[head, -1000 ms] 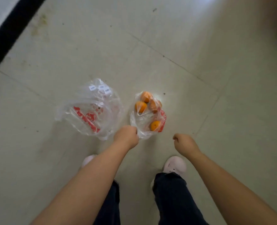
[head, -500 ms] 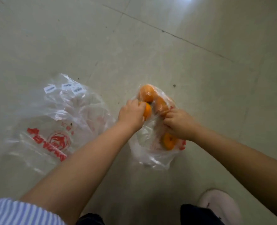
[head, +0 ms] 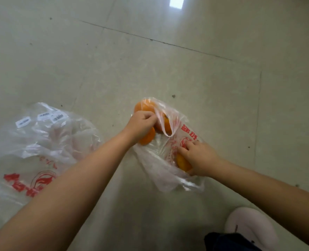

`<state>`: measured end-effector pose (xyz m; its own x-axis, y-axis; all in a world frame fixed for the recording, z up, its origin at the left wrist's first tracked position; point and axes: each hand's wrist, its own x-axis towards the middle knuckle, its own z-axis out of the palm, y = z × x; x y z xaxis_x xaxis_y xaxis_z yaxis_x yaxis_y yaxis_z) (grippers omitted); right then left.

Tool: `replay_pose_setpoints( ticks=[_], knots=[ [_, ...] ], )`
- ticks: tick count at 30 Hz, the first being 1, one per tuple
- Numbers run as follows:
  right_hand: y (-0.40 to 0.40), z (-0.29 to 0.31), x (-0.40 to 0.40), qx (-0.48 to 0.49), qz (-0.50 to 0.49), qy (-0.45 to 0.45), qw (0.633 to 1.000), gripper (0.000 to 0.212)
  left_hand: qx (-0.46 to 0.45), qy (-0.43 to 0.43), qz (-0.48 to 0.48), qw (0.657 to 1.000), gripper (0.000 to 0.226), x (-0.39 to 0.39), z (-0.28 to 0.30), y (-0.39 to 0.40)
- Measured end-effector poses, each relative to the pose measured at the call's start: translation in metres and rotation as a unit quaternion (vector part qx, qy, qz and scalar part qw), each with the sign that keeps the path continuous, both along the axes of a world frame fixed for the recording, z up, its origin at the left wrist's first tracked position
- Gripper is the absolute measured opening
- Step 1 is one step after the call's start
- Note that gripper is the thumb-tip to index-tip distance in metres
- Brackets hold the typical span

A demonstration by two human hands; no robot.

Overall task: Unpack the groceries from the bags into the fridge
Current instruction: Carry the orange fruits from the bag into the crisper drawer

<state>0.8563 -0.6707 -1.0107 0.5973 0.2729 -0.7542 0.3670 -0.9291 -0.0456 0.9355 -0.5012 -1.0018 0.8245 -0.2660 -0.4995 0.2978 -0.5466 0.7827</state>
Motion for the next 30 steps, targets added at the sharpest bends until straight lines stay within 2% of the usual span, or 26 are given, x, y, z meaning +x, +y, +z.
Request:
replay_pose_setpoints(
  ticks=[2, 5, 8, 11, 14, 17, 21, 26, 30],
  knots=[
    [0.002, -0.001, -0.002, 0.028, -0.01, -0.033, 0.999, 0.073, 0.136, -0.078, -0.157, 0.975, 0.018, 0.002, 0.0, 0.005],
    [-0.002, -0.001, -0.002, 0.071, -0.041, -0.078, 0.994, 0.067, 0.282, -0.141, -0.29, 0.904, 0.036, -0.001, -0.002, 0.006],
    [-0.007, 0.003, 0.003, 0.111, -0.065, -0.119, 0.985, 0.073, 0.398, -0.152, -0.302, 0.853, 0.05, -0.013, -0.009, 0.001],
    [-0.011, 0.004, 0.009, 0.139, -0.094, -0.148, 0.975, 0.074, 0.437, -0.135, -0.263, 0.849, 0.052, -0.016, -0.015, -0.003],
    [-0.008, 0.012, 0.013, 0.177, -0.138, -0.142, 0.964, 0.09, 0.415, -0.098, -0.23, 0.875, 0.057, -0.015, -0.017, -0.005],
    [-0.009, 0.013, 0.013, 0.2, -0.17, -0.144, 0.954, 0.079, 0.335, -0.095, -0.196, 0.917, 0.06, -0.015, -0.01, 0.003],
    [-0.003, 0.018, 0.022, 0.227, -0.196, -0.158, 0.941, 0.078, 0.18, -0.096, -0.134, 0.97, 0.067, -0.009, 0.016, 0.026],
    [0.004, 0.034, 0.042, 0.274, -0.244, -0.146, 0.919, 0.077, 0.054, -0.036, 0.009, 0.998, 0.066, -0.005, 0.044, 0.045],
    [0.003, 0.064, 0.051, 0.311, -0.284, -0.141, 0.896, 0.07, -0.061, 0.021, 0.136, 0.989, 0.056, -0.008, 0.069, 0.054]
  ],
)
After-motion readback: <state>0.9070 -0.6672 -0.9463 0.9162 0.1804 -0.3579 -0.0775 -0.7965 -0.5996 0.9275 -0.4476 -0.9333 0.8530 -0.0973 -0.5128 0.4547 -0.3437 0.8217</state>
